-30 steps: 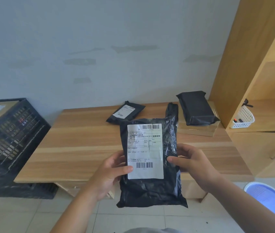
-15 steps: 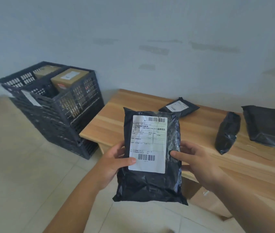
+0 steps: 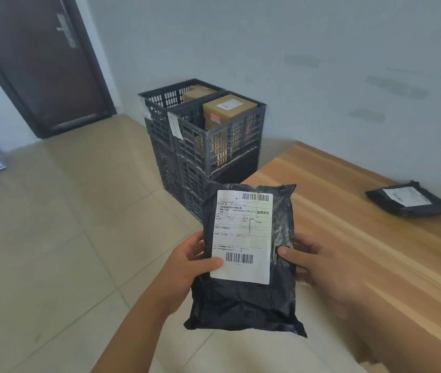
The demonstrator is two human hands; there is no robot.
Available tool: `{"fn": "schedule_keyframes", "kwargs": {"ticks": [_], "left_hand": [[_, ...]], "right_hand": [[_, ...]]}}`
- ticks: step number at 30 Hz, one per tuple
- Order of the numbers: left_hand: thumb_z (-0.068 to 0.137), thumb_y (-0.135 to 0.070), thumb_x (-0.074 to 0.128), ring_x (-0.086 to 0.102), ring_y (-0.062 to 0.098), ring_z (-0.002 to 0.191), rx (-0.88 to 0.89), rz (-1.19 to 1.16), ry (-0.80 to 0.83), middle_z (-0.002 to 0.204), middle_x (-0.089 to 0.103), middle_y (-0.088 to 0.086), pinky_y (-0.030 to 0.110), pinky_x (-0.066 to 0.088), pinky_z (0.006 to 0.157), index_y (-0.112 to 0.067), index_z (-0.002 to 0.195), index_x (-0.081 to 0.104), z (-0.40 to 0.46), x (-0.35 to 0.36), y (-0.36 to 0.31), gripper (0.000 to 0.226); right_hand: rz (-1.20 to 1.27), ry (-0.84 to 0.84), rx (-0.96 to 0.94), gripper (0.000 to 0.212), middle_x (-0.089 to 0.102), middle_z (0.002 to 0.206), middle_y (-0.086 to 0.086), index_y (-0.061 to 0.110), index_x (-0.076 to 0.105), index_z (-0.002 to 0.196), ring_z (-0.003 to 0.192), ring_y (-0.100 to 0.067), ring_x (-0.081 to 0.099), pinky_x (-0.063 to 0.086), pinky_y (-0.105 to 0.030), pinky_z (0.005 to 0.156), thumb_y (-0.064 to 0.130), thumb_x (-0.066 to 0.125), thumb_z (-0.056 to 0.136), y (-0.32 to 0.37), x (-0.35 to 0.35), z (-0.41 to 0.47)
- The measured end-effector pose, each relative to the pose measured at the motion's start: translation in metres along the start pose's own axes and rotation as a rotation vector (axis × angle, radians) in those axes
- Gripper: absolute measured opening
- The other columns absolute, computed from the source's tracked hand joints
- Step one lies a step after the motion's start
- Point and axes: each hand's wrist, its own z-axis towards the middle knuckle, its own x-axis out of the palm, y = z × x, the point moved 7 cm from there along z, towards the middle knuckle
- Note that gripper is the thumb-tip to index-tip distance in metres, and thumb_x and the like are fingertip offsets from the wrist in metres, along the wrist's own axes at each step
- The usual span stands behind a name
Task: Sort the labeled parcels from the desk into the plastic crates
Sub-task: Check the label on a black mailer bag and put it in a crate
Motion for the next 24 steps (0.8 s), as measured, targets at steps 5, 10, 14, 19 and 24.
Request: {"fn": "schedule_keyframes", "kwargs": {"ticks": [5, 10, 14, 19, 24], "left_hand": [[0.091, -0.006, 0.074, 0.074, 0.020, 0.111, -0.043, -0.059, -0.026, 0.121, 0.076, -0.004, 0.040, 0.061, 0.094, -0.026, 0.133, 0.060, -0.012, -0.047, 0.020, 0.049], [0.088, -0.005, 0.076, 0.074, 0.023, 0.111, -0.053, -0.108, -0.029, 0.122, 0.076, -0.001, 0.039, 0.060, 0.092, -0.025, 0.133, 0.061, 0.002, -0.073, 0.019, 0.051], [0.085, -0.008, 0.078, 0.073, 0.023, 0.113, -0.060, -0.125, -0.052, 0.124, 0.076, -0.001, 0.041, 0.059, 0.096, -0.022, 0.133, 0.062, 0.032, -0.090, 0.010, 0.052], [0.079, -0.014, 0.081, 0.072, 0.024, 0.115, -0.068, -0.090, -0.113, 0.124, 0.076, 0.000, 0.045, 0.057, 0.101, -0.018, 0.133, 0.062, 0.086, -0.122, -0.008, 0.058], [0.088, -0.002, 0.075, 0.074, 0.021, 0.111, -0.118, -0.043, -0.171, 0.123, 0.076, -0.001, 0.038, 0.059, 0.096, -0.019, 0.130, 0.064, 0.156, -0.158, -0.039, 0.047]], "right_hand": [[-0.001, 0.065, 0.044, 0.034, 0.077, 0.118, -0.007, 0.023, 0.073, 0.125, 0.106, -0.027, 0.073, 0.054, -0.042, 0.085, 0.007, 0.066, 0.095, -0.014, 0.050, 0.018], [-0.017, 0.101, 0.071, 0.038, 0.077, 0.119, -0.007, 0.024, 0.073, 0.127, 0.111, -0.030, 0.073, 0.055, -0.048, 0.093, 0.008, 0.068, 0.092, -0.010, 0.070, 0.048], [-0.022, 0.121, 0.077, 0.037, 0.077, 0.119, -0.008, 0.017, 0.072, 0.127, 0.109, -0.031, 0.073, 0.057, -0.047, 0.091, 0.005, 0.067, 0.093, -0.002, 0.077, 0.091], [0.011, 0.163, 0.111, 0.037, 0.076, 0.121, -0.008, 0.016, 0.071, 0.127, 0.112, -0.031, 0.072, 0.056, -0.042, 0.083, 0.005, 0.068, 0.092, 0.003, 0.091, 0.168], [0.065, 0.171, 0.147, 0.035, 0.078, 0.116, -0.006, 0.015, 0.071, 0.126, 0.107, -0.028, 0.074, 0.057, -0.044, 0.088, 0.002, 0.068, 0.093, 0.017, 0.105, 0.256]]}}
